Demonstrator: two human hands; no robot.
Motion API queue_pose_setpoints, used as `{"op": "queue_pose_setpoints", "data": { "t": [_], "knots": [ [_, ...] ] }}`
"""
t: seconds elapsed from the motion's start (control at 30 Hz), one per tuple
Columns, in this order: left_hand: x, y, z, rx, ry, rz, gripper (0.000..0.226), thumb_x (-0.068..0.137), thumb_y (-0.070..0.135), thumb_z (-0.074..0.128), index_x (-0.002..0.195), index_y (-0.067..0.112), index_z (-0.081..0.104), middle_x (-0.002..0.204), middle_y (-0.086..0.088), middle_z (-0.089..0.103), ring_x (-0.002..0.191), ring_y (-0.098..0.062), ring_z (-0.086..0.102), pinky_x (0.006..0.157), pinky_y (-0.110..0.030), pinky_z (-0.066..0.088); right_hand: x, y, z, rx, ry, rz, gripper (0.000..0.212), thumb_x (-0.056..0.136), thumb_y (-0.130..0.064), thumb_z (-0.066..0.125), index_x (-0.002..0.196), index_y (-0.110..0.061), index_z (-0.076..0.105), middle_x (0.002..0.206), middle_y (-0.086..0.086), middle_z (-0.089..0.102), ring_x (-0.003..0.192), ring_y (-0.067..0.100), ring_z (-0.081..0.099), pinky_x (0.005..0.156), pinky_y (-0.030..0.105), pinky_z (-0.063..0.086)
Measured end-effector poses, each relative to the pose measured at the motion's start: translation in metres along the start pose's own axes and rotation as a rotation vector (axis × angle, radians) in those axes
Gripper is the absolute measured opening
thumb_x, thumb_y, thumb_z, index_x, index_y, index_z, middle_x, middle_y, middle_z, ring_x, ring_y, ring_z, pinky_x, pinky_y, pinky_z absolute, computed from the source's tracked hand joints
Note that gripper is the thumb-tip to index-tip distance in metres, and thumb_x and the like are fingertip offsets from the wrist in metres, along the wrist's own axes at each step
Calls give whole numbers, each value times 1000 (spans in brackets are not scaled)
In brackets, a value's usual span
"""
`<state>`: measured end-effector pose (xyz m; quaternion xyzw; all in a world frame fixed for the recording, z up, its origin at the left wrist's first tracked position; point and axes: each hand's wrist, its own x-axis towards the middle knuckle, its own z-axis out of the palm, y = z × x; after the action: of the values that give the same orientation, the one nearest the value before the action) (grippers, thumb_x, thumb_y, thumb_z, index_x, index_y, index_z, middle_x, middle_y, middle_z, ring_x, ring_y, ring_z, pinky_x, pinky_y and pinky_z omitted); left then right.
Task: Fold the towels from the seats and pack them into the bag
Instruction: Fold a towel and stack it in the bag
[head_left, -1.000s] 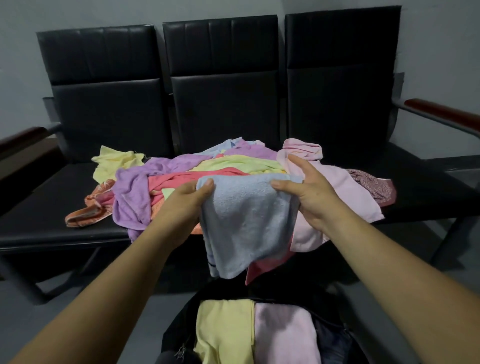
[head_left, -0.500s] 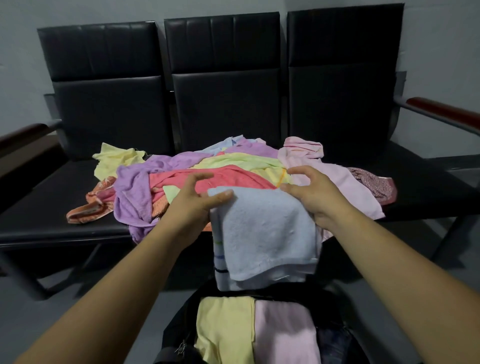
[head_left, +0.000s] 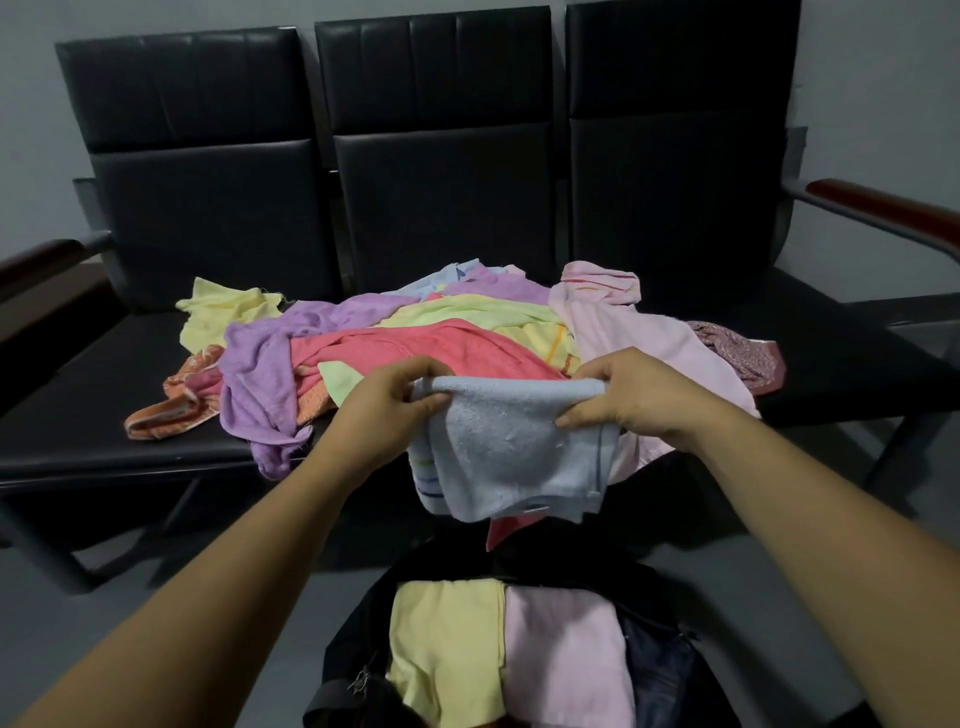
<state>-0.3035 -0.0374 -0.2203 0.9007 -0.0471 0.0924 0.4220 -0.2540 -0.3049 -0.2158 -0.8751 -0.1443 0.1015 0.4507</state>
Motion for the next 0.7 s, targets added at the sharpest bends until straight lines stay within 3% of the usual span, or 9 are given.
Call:
{"op": "queue_pose_setpoints", "data": {
  "t": [0.17,0.27,0.37,0.47,0.53,0.7],
  "knots": [
    [3,-7,8,143,148,8,18,96,25,65,114,27,68,94,10,65,82,-4,56,64,-21,40,-1,19,-1,150,141,5,17,69,-15,90,78,-16,76,77,-2,67,76,12,61,69,24,47],
    [4,-14,15,160,163,40,5,97,27,63,93,27,65,77,13,61,74,-8,52,60,-24,38,-5,33,8,486,141,-14,15,75,-5,83,78,-15,72,79,0,71,83,17,69,77,29,54],
    [-1,-14,26,60,178,65,18,99,27,59,87,14,62,83,0,55,80,-10,50,66,-24,37,-12,46,20,808,125,14,16,79,0,76,84,-13,68,84,7,71,84,21,69,79,33,56],
    [-10,-9,44,-146,114,4,19,105,25,49,89,16,54,79,5,51,67,10,52,60,-10,38,-20,60,33,916,176,53,28,72,-6,78,99,-9,69,93,12,73,88,26,71,84,39,56],
    [-13,-15,60,-225,55,-59,22,107,28,44,89,16,50,79,7,50,64,7,49,63,-16,39,-24,74,41,979,210,92,36,71,-6,78,106,-4,70,95,14,75,87,26,73,81,37,60],
    [-17,-53,118,-194,-86,-142,31,106,31,47,106,1,54,96,-2,59,90,-10,50,83,-38,43,-36,139,61,1055,276,306,30,88,-4,71,117,-2,69,108,20,74,98,33,73,89,45,58]
  ]
}}
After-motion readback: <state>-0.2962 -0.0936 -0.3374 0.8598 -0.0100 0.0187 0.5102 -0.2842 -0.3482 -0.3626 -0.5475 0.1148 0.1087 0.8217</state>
